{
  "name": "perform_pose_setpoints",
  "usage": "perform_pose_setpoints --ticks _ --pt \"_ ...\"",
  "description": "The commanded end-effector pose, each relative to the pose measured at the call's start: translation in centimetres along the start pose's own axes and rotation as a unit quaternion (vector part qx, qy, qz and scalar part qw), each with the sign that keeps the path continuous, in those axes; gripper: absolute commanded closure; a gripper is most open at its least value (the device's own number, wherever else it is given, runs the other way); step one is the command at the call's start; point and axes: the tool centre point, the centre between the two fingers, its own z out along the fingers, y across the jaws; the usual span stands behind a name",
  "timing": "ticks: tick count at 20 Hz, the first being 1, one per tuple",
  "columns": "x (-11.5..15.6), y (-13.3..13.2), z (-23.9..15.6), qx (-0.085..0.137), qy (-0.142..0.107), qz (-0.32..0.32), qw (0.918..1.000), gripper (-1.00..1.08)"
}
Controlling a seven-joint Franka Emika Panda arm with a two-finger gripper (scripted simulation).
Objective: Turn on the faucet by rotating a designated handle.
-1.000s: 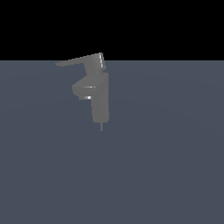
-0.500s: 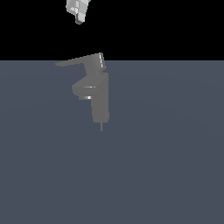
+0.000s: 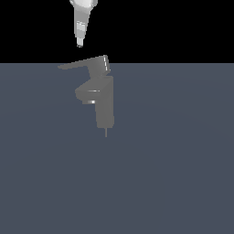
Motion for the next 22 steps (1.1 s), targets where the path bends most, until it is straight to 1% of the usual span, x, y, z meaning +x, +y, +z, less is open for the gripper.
perform_pose_setpoints --ticks 1,5,11,17,22 --pt "-0.2 -1.3 1.1 -0.003 0.007 0.033 0.9994 1.08" --pt "-0.6 -3.2 3.0 -0.008 0.020 0.082 0.9964 1.08" --pt "-1.2 -5.5 5.3 -0.010 0.039 0.141 0.9893 1.08" --pt "-1.7 -6.8 6.9 -0.009 0.052 0.176 0.9830 1.08" --pt "-1.8 -7.3 7.4 -0.009 0.057 0.188 0.9804 1.08"
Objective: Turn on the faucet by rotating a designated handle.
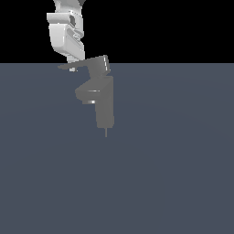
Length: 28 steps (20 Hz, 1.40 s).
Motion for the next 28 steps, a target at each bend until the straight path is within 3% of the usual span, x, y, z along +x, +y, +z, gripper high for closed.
perform_pose_setpoints --ticks 1,6,28 --pt "-0.1 -0.1 0.1 0.001 0.002 0.005 1.0000 1.08" --pt "-0.1 -0.1 0.2 0.001 0.002 0.005 1.0000 1.08" --pt "-0.4 5.2 0.2 0.001 0.002 0.005 1.0000 1.08"
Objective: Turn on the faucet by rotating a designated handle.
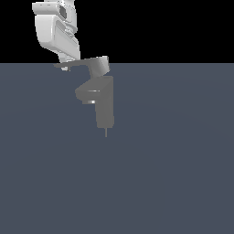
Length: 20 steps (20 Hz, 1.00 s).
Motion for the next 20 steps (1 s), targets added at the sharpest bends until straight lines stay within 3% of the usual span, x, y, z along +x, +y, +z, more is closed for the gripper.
perform_pose_setpoints --ticks 1,20 --pt "0.2 0.8 0.0 -0.002 0.001 0.001 1.0000 1.08" --pt "0.0 5.5 -0.1 -0.002 0.001 0.001 1.0000 1.08"
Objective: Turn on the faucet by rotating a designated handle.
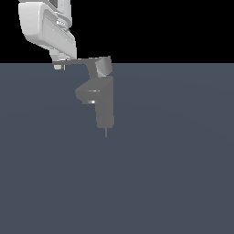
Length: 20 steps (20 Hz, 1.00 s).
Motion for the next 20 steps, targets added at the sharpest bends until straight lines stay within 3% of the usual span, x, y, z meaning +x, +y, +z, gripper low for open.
perform_pose_setpoints --ticks 1,20 --pt "0.0 0.1 0.0 0.001 0.002 0.000 1.0000 1.08" --pt "3.5 4.2 -0.1 0.001 0.001 -0.002 1.0000 1.08"
